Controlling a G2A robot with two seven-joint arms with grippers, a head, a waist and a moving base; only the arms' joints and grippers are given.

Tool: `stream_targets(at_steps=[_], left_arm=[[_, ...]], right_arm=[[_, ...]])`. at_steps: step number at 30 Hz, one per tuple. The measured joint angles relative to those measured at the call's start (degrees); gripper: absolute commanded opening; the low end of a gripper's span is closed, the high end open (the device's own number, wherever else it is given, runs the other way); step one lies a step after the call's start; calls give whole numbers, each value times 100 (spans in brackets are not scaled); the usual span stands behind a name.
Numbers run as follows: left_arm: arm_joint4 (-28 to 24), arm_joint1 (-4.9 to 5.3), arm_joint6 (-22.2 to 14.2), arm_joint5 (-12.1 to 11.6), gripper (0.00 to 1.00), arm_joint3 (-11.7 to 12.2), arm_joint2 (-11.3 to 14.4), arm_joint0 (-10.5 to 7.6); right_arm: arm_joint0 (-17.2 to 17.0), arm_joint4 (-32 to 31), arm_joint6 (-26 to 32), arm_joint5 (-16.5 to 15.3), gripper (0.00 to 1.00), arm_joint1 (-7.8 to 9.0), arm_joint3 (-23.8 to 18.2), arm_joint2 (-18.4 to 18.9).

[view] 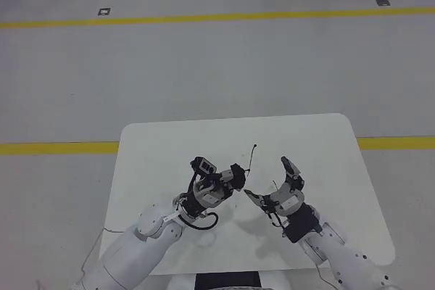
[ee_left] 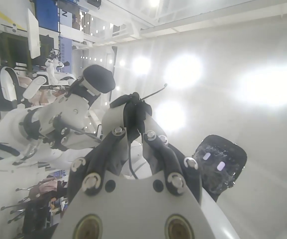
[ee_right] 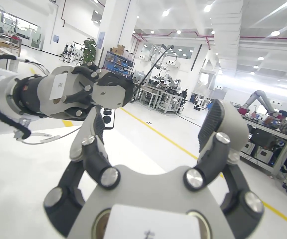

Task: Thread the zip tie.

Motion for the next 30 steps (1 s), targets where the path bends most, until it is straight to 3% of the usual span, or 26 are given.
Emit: stream_targets(at_steps=[4, 6, 8, 9, 13, 30], left_arm=[[0, 0, 0, 0, 0, 0, 0, 0], [0, 0, 0, 0, 0, 0, 0, 0], [0, 0, 0, 0, 0, 0, 0, 0], [0, 0, 0, 0, 0, 0, 0, 0], [0, 0, 0, 0, 0, 0, 0, 0], [0, 0, 0, 0, 0, 0, 0, 0]], right_arm=[[120, 1, 87, 27, 99, -83, 80, -133], [173, 14, 120, 24, 87, -125, 109, -192], [216, 30, 125, -5, 67, -163, 131, -245], [231, 35, 123, -8, 50, -178, 139, -261], [267, -3, 112, 30, 49, -236, 172, -312], [213, -131, -54, 58, 27, -394, 296, -258]])
